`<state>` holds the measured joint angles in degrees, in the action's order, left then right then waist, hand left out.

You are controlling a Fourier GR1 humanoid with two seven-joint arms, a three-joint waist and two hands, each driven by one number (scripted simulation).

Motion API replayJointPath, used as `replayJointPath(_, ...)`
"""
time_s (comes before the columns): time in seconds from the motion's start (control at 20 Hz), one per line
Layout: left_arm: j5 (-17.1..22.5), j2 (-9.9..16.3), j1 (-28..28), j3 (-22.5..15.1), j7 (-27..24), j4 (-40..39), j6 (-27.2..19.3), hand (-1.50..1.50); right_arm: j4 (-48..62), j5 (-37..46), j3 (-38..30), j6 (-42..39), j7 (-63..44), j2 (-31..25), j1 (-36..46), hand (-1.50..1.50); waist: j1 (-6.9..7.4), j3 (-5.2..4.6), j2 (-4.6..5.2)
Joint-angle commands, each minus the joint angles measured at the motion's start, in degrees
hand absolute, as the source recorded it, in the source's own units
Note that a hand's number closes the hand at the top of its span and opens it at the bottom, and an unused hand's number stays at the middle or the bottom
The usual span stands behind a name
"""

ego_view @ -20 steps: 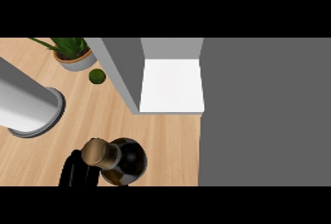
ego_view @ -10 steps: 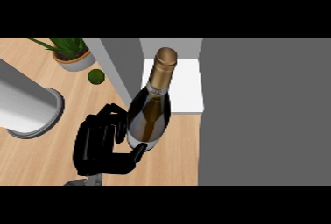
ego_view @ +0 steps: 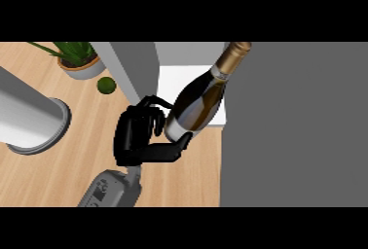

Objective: Pick up the wine, place it into the cabinet and close the cabinet

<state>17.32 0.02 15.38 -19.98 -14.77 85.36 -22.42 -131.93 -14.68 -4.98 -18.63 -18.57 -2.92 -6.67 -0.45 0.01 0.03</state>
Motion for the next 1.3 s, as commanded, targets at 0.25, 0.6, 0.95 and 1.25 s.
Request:
replayJointPath(0.25, 3.2, 0.0, 10.0, -5.3, -4.4, -13.9, -8.7, 1.50, 1.2, 0.7, 0.2, -0.1, 1.8, 0.7, 0.9, -1.50, -0.12, -0.01, 0.03)
replayJointPath(0.6, 6.6, 0.0, 10.9, -4.5, -5.1, -18.2, -8.0, 1.50, 0.7, -2.6, -2.4, 1.3, -3.4, -2.0, 4.2, -1.50, 0.10, -0.01, -0.02)
replayJointPath(0.95, 18.2, 0.0, 13.7, -10.0, -16.0, -28.4, -11.6, 1.50, 3.1, 1.9, 0.6, -0.3, 2.2, 0.7, 2.0, -1.50, -0.35, -0.03, 0.10)
replayJointPath(1.25, 17.9, 0.0, 12.6, -5.5, -18.1, -33.6, -4.1, 1.50, 1.9, -3.9, -3.9, -1.6, 0.3, -1.9, 1.0, -1.50, -0.13, -0.02, 0.06)
